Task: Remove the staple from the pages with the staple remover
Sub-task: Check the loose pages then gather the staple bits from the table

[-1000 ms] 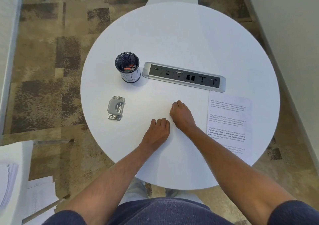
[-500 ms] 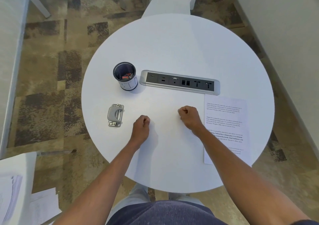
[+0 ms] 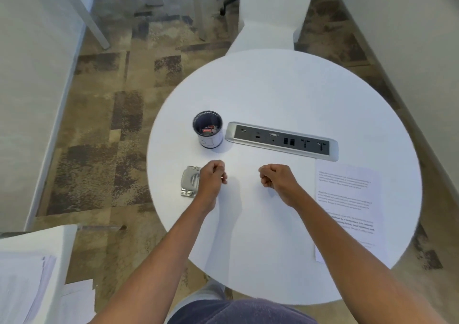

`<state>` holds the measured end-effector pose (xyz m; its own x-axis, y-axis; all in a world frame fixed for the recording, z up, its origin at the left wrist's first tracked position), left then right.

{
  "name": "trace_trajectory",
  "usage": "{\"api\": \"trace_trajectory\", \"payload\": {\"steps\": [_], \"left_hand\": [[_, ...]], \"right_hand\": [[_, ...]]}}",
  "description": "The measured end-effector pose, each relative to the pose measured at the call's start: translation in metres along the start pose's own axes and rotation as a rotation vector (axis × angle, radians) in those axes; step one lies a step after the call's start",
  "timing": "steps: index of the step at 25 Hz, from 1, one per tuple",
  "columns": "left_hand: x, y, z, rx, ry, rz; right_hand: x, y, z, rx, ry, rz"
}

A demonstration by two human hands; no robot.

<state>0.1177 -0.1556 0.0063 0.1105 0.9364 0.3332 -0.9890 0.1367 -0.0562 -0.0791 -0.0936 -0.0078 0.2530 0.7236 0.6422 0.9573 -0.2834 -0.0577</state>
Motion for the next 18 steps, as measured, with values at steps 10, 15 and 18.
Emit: {"api": "trace_trajectory", "payload": {"steps": [10,15,18], "left_hand": [[-0.114,-0.049,0.087,-0.238,0.180,0.060],[-0.134,-0.052,0.095,-0.458,0.242,-0.018],[-0.139,-0.051,0.093,-0.551,0.277,-0.051]], "right_hand": [[-0.059,0.093,-0.150,0.121,-0.213,-0.073],[-0.087,0.119,-0.174,0.431,-0.228,-0.090],[-0.097,0.123,-0.180,0.629,-0.267,-0.044]]}}
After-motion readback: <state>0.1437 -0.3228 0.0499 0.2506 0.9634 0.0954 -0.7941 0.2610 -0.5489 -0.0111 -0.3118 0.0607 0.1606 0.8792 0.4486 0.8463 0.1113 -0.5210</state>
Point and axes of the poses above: each hand's wrist, its own x-axis away from the middle knuckle, its own y-axis out of the palm, z = x × y, the point moved 5 cm from there along -x, towards the middle knuckle, and after that the axes turned 7 degrees about y, right-handed, at the moved point
